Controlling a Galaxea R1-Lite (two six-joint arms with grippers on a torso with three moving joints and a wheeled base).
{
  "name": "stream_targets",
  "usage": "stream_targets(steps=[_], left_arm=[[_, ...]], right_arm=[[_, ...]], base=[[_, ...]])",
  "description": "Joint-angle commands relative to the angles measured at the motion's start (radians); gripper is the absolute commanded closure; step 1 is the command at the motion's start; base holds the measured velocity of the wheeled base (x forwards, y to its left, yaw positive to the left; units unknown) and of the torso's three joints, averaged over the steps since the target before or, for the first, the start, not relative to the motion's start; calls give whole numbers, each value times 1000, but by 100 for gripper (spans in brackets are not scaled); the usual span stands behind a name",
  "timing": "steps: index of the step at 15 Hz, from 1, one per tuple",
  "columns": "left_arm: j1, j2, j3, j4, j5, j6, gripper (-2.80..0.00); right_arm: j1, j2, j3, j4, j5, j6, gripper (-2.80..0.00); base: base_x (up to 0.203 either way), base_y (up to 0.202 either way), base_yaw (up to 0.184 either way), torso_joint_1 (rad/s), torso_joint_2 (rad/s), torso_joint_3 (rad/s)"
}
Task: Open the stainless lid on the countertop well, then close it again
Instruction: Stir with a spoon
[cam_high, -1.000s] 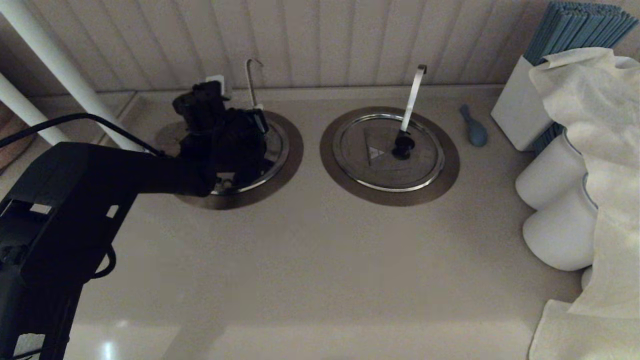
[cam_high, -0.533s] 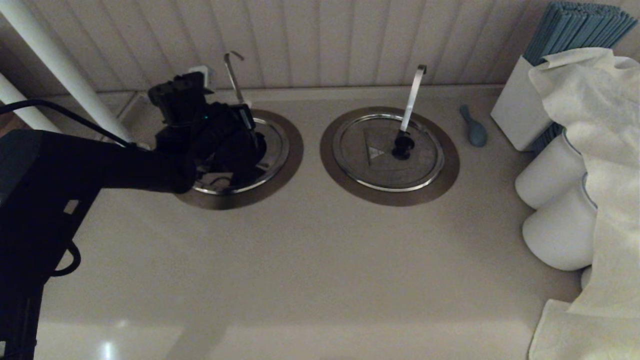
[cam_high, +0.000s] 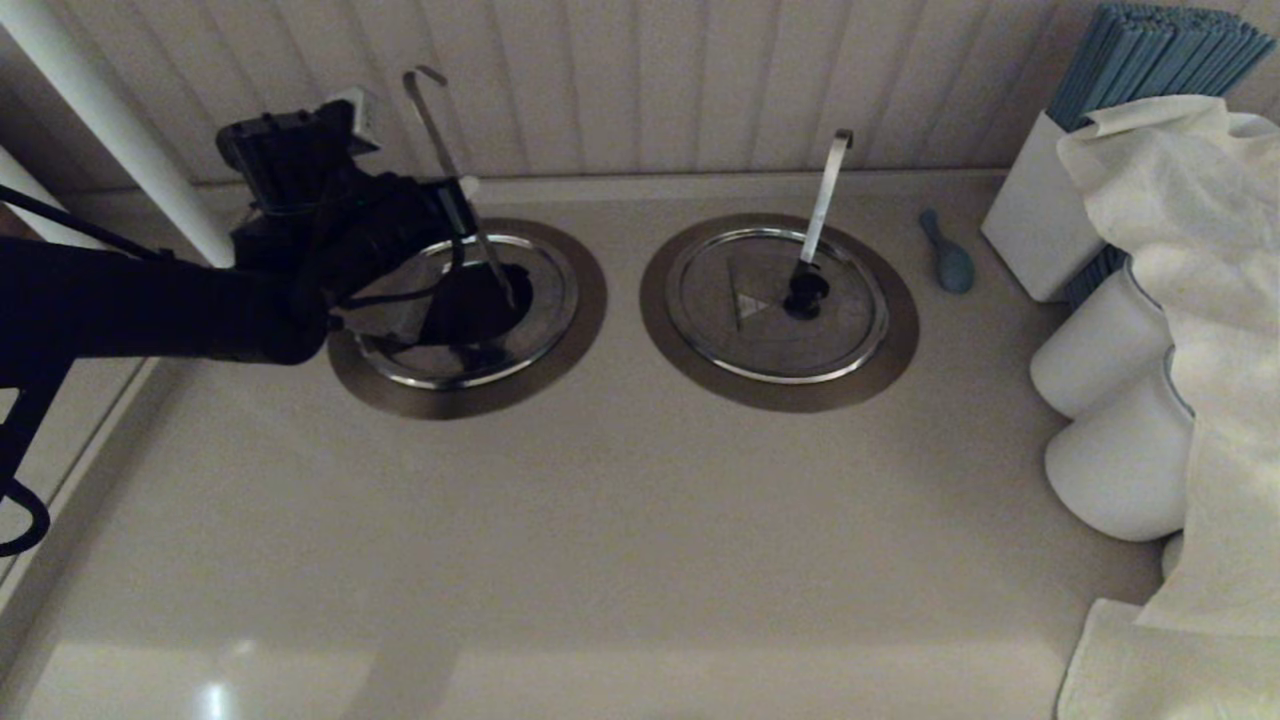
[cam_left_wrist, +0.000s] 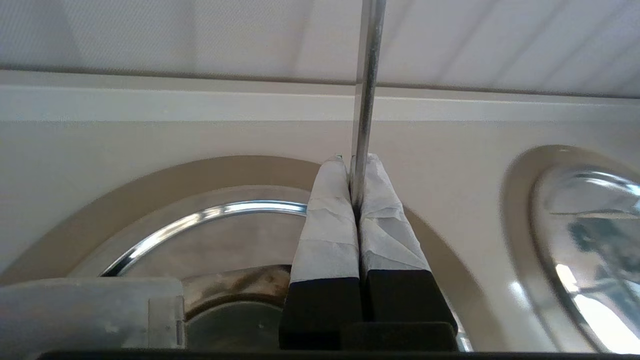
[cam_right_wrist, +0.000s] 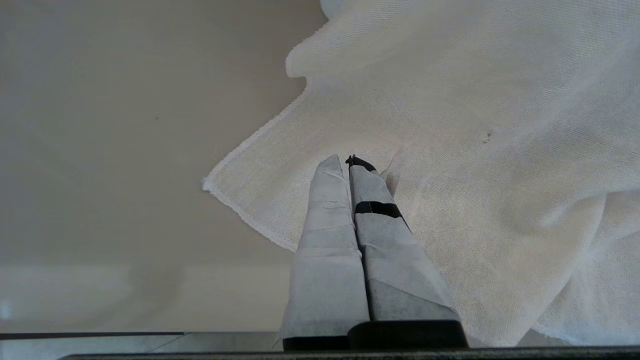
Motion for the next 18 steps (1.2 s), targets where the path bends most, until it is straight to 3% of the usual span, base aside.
stream_targets(steps=[1,3,7,10,15,18], left_arm=[[1,-46,15,10,-32,-22,0],[2,-89,49,42,-106,-53,0],[24,-112,50,143,-174,-51,0],[45,-116,51,154,-192,-45,0],[67,-139,61,212,-206,45,0],[84,-153,88,240,-205,147,0]], right_arm=[[0,0,0,0,0,-1,0],[0,1,0,0,0,-1,0],[2,0,0,0,0,-1,0],[1,0,0,0,0,-1,0],[0,0,0,0,0,-1,0],[0,0,0,0,0,-1,0]], base=[[0,0,0,0,0,0],[0,0,0,0,0,0],[0,0,0,0,0,0],[0,0,0,0,0,0],[0,0,0,0,0,0],[0,0,0,0,0,0]])
